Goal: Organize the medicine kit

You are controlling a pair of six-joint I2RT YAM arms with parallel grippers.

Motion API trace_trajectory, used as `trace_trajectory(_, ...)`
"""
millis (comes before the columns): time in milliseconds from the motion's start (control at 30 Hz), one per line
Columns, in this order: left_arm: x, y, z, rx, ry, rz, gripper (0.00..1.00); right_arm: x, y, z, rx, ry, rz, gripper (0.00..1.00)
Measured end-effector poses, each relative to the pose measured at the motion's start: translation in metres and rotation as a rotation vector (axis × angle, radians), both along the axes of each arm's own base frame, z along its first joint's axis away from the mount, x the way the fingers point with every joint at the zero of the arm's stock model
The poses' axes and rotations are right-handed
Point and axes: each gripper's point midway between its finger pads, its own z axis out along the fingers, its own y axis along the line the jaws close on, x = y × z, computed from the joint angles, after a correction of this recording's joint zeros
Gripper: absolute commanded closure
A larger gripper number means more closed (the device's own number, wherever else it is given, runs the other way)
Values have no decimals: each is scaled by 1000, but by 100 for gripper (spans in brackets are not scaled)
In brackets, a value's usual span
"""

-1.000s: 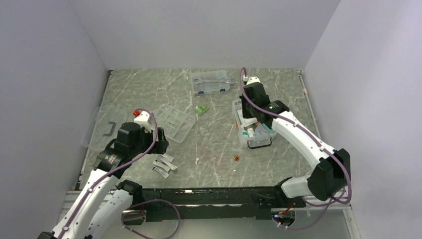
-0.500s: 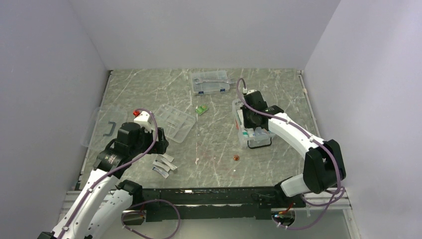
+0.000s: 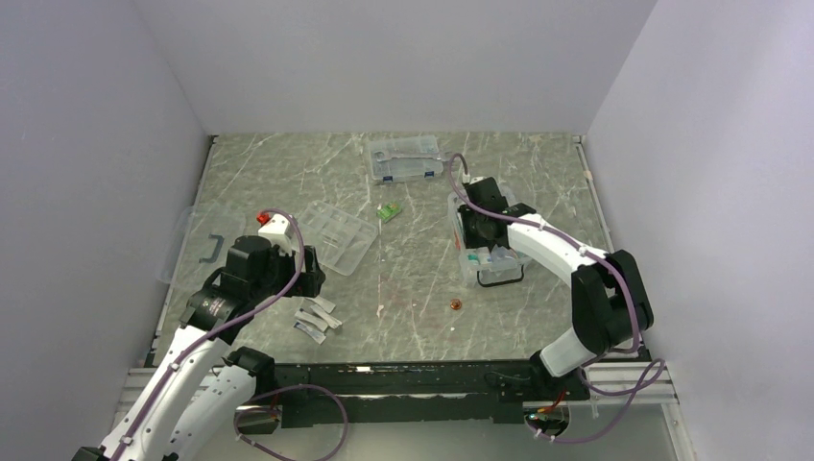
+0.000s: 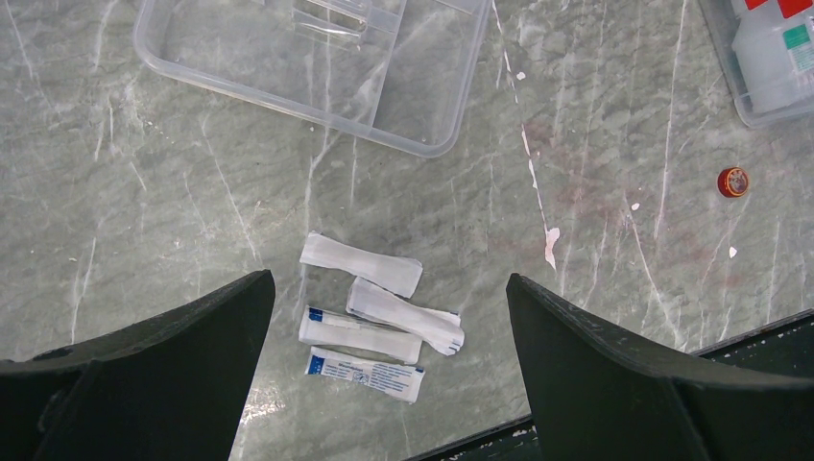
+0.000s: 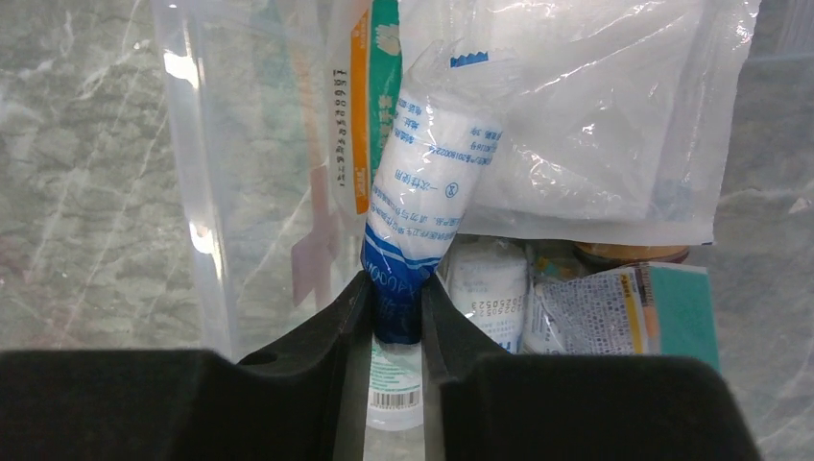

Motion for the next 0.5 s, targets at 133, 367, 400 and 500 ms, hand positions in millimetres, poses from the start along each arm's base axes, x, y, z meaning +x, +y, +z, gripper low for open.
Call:
trace_trajectory(133,0,0,0,0,0,0,1,1,-1,-4,-5,7,-3,65)
trace_trajectory(367,0,0,-2,3,8,-1,1,3,-5,-3,-23,0,-21,55)
trace_trajectory(400,0,0,-2,4,9,-1,1,3,-6,-2,-27,-2,-24,54)
trace_trajectory(500,1,0,-3,5,13,-1,1,6,-7,4,-33,-8,-32,50)
